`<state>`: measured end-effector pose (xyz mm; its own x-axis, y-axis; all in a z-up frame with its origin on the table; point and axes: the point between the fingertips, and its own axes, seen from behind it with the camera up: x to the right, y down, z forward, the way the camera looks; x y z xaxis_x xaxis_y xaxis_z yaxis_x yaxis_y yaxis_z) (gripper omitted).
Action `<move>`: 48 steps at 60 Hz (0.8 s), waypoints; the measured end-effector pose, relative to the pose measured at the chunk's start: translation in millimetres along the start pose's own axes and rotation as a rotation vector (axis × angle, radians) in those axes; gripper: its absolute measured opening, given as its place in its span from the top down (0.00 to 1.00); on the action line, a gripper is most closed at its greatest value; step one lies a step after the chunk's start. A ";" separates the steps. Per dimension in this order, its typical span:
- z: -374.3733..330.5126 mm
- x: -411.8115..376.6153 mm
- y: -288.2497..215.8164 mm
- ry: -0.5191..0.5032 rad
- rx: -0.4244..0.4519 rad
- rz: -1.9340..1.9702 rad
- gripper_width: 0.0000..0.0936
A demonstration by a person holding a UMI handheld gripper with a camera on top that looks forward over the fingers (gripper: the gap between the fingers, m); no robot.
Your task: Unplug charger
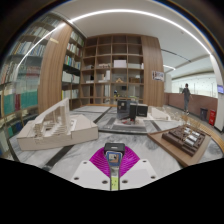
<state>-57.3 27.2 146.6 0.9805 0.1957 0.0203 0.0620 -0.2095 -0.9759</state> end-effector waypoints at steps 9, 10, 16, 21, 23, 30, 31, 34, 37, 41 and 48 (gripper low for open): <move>-33.2 42.6 -38.2 0.036 0.042 -0.010 0.92; -33.6 50.8 -33.8 0.047 0.039 -0.012 0.92; -42.8 92.8 1.7 0.093 -0.064 -0.001 0.90; -43.3 125.6 59.7 0.122 -0.201 -0.009 0.87; -42.6 135.2 81.4 0.133 -0.258 -0.008 0.87; -37.7 159.5 131.6 0.157 -0.374 -0.012 0.82; -36.4 165.0 136.9 0.159 -0.377 -0.013 0.82; -32.5 173.6 145.8 0.177 -0.391 -0.009 0.79; -28.2 177.7 151.3 0.191 -0.406 -0.006 0.77; -23.1 184.9 156.5 0.205 -0.415 0.008 0.72; -19.2 188.7 162.7 0.217 -0.425 0.042 0.43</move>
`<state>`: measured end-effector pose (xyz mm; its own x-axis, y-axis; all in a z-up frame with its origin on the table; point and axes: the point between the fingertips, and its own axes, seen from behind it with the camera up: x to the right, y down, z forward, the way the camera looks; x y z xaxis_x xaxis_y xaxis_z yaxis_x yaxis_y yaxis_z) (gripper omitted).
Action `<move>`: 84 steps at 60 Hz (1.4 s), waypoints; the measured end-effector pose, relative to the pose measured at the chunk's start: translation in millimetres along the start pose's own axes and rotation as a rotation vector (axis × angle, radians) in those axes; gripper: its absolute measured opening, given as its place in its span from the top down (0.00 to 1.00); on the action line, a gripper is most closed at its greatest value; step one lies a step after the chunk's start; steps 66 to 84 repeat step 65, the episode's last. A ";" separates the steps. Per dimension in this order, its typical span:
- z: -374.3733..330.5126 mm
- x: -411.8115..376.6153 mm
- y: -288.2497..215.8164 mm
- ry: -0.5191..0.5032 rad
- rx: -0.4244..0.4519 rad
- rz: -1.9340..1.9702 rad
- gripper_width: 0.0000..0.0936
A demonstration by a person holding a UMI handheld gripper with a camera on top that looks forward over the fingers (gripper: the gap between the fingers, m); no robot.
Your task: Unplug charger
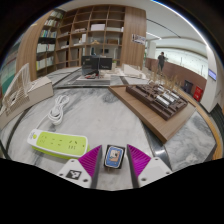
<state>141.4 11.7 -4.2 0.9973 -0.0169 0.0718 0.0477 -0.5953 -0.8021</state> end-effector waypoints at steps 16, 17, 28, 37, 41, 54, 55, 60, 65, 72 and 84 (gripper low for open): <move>-44.9 -0.9 -5.6 -0.043 0.038 0.050 0.09; -50.4 -2.3 -6.3 -0.050 0.043 0.059 0.09; -124.3 -13.5 -13.7 -0.107 0.127 0.101 0.09; -171.5 -21.7 -7.7 -0.159 0.166 0.119 0.10; -186.0 -21.5 -4.3 -0.172 0.181 0.120 0.10; -207.5 0.3 -1.8 -0.159 0.239 0.083 0.10; -206.9 2.6 -1.3 -0.161 0.240 0.089 0.10; -208.0 13.7 -3.2 -0.161 0.256 0.105 0.10; -203.9 21.1 -3.1 -0.179 0.253 0.150 0.10; -203.9 21.1 -3.1 -0.179 0.253 0.150 0.10; -203.9 21.1 -3.1 -0.179 0.253 0.150 0.10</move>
